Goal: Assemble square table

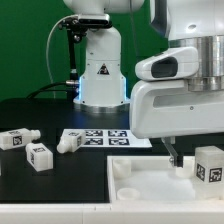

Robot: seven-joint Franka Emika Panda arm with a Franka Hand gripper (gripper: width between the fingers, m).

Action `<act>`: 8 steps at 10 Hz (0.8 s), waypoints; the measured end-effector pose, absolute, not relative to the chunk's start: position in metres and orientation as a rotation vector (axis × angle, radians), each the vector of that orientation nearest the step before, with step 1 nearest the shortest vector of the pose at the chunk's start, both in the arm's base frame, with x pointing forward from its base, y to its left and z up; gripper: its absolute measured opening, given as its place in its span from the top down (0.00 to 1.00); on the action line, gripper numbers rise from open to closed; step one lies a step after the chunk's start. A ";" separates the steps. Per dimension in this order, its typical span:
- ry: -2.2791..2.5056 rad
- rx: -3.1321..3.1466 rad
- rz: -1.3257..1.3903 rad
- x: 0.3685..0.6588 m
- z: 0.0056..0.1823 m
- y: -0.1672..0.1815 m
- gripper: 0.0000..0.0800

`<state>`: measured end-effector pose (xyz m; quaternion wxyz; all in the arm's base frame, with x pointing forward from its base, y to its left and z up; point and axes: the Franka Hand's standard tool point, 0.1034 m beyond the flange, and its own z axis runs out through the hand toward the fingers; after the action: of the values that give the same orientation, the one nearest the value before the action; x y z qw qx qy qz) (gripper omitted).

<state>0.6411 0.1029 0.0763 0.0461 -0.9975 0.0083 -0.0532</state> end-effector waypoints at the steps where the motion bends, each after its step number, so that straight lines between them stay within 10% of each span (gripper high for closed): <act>1: 0.054 -3.043 -0.161 0.641 0.076 0.103 0.19; 5: 0.363 -3.012 -0.145 0.641 0.076 0.103 0.64; 8: 0.889 -2.902 -0.101 0.639 0.076 0.106 0.64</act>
Offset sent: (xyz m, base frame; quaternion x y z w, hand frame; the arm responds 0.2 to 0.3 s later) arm 0.0000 0.0000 0.0000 0.0000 0.0000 0.1296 0.9916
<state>0.6390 0.1056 0.0758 0.0523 -0.9543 0.2924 -0.0334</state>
